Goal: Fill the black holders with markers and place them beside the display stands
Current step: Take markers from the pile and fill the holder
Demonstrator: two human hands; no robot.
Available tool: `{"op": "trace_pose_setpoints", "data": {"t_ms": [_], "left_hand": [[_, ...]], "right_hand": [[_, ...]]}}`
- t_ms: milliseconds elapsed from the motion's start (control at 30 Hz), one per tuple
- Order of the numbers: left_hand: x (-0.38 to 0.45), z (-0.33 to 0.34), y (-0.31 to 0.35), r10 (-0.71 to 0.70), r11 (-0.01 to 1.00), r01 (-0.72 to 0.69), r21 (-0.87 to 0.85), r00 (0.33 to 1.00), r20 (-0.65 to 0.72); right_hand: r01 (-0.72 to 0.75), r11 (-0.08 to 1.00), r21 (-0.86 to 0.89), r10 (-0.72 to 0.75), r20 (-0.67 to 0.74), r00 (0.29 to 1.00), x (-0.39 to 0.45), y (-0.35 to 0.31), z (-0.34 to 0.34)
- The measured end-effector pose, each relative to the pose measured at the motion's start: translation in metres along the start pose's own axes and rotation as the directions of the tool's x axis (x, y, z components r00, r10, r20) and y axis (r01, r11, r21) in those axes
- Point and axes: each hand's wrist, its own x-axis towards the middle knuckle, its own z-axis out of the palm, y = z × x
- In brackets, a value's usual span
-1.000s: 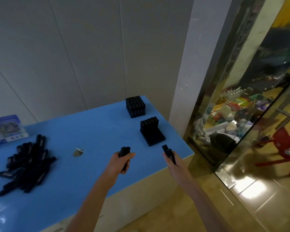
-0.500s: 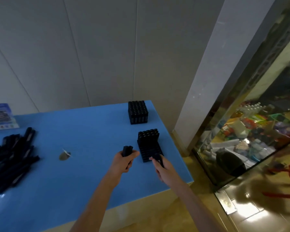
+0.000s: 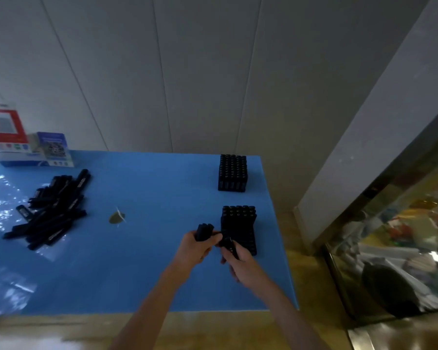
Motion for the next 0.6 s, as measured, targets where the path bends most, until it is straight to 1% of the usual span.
{"op": "trace_pose_setpoints", "data": {"t_ms": [167, 267, 367, 400, 500, 600], "left_hand": [[0.001, -0.016, 0.005, 0.052, 0.993, -0.068, -0.092, 0.985, -0.162], [0.001, -0.035, 0.006, 0.062, 0.993, -0.085, -0.087, 0.969, -0.238], [0.002, -0.051, 0.008, 0.068, 0.995, -0.087, -0.056, 0.956, -0.285], [0.003, -0.056, 0.007, 0.065, 0.995, -0.084, -0.050, 0.952, -0.298], [0.004, -0.070, 0.006, 0.051, 0.997, -0.069, -0.044, 0.942, -0.331], [0.004, -0.080, 0.004, 0.042, 0.996, -0.066, -0.056, 0.938, -0.345]], "right_hand": [[0.033, 0.996, -0.078, -0.044, -0.155, 0.987, 0.009, 0.002, -0.021], [0.043, 0.989, -0.144, -0.074, -0.213, 0.974, 0.012, 0.000, -0.035], [0.042, 0.975, -0.219, -0.094, -0.229, 0.969, 0.020, -0.002, -0.045], [0.055, 0.962, -0.268, -0.120, -0.231, 0.966, 0.026, -0.001, -0.047], [0.127, 0.889, -0.440, -0.245, -0.222, 0.944, 0.042, 0.003, -0.054], [0.190, 0.839, -0.510, -0.338, -0.214, 0.917, 0.053, -0.002, -0.059]]}}
